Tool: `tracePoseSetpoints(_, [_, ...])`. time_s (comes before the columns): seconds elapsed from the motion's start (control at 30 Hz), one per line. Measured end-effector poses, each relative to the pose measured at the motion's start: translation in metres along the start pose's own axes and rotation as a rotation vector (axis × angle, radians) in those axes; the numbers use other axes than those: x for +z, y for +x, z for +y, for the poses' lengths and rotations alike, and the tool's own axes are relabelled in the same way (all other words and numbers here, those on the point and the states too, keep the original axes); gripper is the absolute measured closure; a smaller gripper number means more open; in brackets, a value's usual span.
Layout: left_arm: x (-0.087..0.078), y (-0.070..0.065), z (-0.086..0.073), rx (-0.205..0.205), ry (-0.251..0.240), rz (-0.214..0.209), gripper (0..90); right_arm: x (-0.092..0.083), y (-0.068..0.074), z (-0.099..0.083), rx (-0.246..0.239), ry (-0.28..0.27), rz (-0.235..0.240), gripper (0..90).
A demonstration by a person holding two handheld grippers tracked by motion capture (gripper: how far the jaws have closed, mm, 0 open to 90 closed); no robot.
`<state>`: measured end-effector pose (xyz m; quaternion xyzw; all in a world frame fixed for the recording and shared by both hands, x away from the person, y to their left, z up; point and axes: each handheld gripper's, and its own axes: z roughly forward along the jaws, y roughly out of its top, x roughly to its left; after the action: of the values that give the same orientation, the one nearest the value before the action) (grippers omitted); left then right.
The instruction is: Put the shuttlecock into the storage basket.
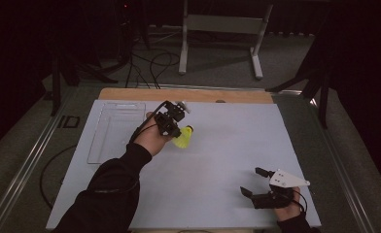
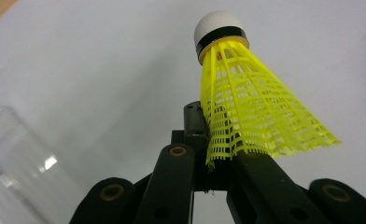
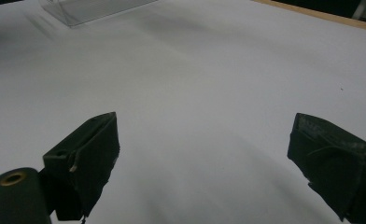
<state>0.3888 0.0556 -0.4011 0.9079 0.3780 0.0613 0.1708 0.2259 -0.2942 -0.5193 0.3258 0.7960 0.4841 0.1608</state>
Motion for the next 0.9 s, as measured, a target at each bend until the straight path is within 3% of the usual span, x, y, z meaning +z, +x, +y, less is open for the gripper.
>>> tracePoseSetpoints(0.9, [-0.040, 0.068, -0.043, -0.175, -0.048, 0.093, 90.0, 0.001, 0.001, 0.000, 0.006, 0.005, -0.006, 9.3])
